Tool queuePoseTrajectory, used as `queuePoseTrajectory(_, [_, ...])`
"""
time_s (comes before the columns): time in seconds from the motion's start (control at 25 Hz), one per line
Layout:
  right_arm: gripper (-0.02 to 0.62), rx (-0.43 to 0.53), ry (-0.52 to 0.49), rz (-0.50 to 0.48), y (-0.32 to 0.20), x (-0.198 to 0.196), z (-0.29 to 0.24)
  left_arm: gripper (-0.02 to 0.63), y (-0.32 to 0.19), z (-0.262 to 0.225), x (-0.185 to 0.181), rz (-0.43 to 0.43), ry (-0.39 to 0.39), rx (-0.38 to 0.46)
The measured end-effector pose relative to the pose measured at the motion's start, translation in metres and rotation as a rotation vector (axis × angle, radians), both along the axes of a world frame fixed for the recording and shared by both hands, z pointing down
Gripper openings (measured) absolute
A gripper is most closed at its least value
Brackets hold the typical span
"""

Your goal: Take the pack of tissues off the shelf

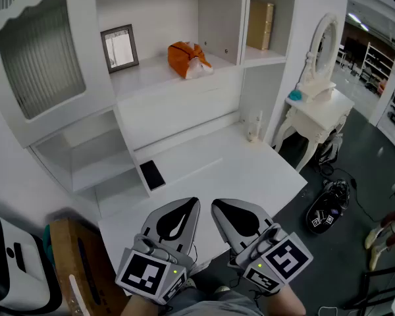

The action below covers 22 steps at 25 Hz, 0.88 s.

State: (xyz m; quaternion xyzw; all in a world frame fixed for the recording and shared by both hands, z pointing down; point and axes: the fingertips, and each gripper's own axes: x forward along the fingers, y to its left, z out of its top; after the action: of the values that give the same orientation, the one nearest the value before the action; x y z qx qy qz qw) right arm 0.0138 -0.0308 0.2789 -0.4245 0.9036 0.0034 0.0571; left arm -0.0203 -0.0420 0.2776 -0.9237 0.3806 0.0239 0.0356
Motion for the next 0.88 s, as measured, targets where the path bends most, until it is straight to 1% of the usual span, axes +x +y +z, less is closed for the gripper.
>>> queuePoseTrajectory(0.64, [-0.006,-0.001,0.019,0.018,-0.013,-0.016,-0.003,0.029,-0.015,-0.004,-0.013,0.025,0.002,0.004])
queuePoseTrajectory(0.88, [-0.006,-0.009,-0.042,0.036,-0.022,-0.018,-0.008,0.029,-0.025,-0.005,-0.021,0.041,0.001,0.005])
